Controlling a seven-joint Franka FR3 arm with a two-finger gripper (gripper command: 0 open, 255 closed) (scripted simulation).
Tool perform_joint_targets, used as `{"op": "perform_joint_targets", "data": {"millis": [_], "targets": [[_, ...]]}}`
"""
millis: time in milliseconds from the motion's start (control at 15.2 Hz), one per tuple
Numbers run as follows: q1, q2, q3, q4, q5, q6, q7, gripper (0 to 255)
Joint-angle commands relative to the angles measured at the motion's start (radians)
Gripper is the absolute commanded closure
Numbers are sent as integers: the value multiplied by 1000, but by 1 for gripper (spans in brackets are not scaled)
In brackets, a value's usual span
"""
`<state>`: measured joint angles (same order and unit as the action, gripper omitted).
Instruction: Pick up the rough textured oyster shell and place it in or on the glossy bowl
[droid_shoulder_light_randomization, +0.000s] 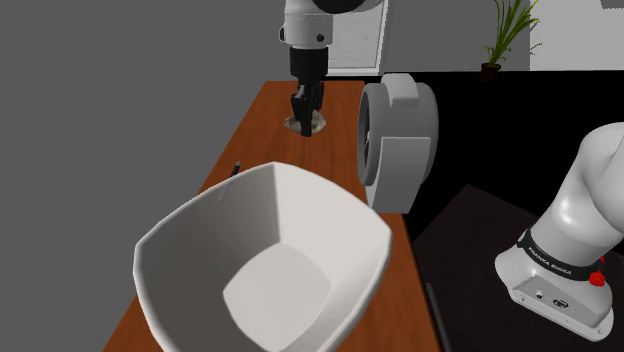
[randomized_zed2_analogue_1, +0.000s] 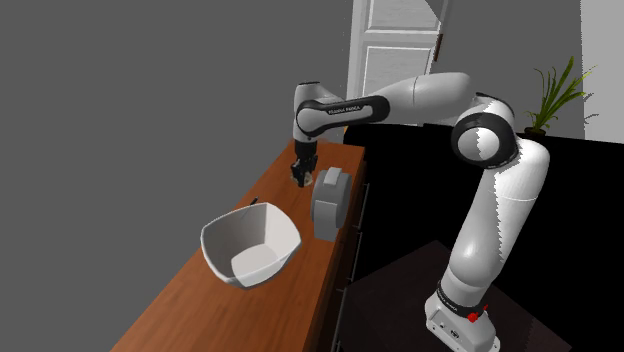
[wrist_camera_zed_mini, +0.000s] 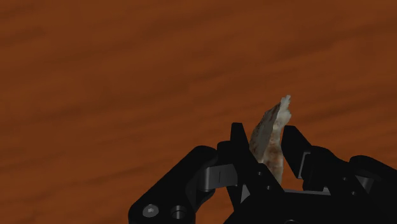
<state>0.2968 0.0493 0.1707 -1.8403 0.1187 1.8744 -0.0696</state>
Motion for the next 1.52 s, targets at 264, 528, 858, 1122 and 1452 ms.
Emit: {"op": "perform_joint_targets", "data": {"millis": [264,528,858,1122,1452], "targets": [[-1,-6,-1,73,-1,-79,8,255],[-1,-6,-1,126,-3,-132,14,255],[-1,-1,-1,200,-5,-200,21,255],[-1,8,-1,265,-7,-256,28,255],[0,25,0,355,-10,-328,37,255]]}}
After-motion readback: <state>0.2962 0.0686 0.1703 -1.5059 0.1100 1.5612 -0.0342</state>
